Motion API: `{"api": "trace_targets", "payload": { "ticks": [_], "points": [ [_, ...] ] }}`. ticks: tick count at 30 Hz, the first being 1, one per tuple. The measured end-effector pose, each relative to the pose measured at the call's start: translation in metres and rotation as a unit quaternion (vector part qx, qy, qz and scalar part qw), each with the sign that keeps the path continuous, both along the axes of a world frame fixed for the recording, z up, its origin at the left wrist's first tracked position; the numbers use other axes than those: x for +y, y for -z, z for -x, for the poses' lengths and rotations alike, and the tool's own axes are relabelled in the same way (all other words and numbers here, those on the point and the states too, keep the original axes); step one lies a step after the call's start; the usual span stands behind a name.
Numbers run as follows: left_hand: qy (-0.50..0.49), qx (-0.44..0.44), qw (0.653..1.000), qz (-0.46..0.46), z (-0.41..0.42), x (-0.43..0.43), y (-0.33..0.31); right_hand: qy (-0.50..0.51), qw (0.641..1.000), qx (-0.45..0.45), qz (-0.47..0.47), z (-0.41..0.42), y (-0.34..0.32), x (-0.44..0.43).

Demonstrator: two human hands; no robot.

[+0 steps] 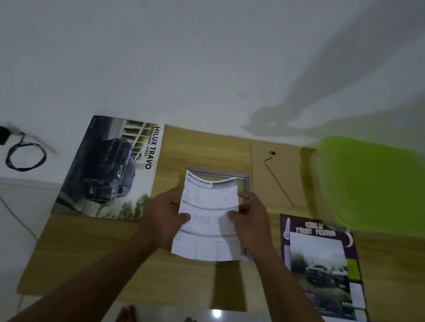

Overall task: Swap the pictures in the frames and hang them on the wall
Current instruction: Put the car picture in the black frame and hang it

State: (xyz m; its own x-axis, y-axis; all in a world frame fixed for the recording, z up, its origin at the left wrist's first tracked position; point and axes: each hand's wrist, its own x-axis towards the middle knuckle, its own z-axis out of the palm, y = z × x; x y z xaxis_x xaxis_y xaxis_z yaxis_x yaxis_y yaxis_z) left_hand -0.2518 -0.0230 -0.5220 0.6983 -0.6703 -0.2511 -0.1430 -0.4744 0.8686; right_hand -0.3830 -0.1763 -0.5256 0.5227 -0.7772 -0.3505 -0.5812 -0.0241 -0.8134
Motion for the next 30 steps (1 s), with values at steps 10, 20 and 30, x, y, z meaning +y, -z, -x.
{"api": "trace_targets", "payload": {
  "ticks": [10, 20, 30],
  "points": [
    [0.012, -0.202, 0.975, -0.093, 0.010, -0.029, 0.033, -0.076, 0.987, 0.082, 0.115, 0.004, 0.037, -0.024],
    [0.213, -0.324, 0.900, -0.200, 0.000, -0.021, 0.048, -0.325, 0.897, 0.153, 0.257, 0.024, 0.049, -0.031],
    [0.281, -0.324, 0.867, -0.255, 0.000, -0.030, 0.049, -0.321, 0.905, 0.123, 0.252, 0.030, 0.053, -0.038]
  ]
}}
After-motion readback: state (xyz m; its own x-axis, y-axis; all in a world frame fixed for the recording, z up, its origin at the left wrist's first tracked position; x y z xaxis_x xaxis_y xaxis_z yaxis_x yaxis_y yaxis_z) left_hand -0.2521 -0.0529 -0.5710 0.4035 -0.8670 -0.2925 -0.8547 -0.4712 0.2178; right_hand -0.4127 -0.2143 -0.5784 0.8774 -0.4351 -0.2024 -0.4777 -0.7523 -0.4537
